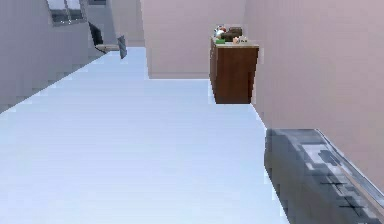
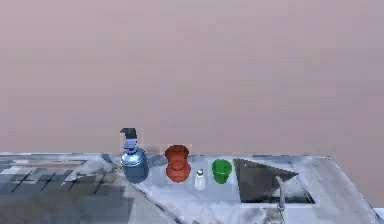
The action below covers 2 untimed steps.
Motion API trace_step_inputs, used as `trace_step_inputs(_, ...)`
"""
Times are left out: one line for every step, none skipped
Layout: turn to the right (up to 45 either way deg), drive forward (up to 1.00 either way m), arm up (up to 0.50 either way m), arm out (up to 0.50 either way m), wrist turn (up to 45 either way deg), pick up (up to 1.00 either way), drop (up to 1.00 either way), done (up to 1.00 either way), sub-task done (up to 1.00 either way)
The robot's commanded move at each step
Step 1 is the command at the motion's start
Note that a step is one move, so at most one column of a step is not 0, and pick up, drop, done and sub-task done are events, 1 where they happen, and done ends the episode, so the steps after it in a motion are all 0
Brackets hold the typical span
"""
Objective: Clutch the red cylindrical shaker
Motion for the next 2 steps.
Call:
trace_step_inputs(0.0,0.00,0.50,0.00,0.0,0.00,0.00,0.00,0.00)
trace_step_inputs(0.0,0.00,0.26,0.00,0.0,0.00,0.00,0.00,0.00)
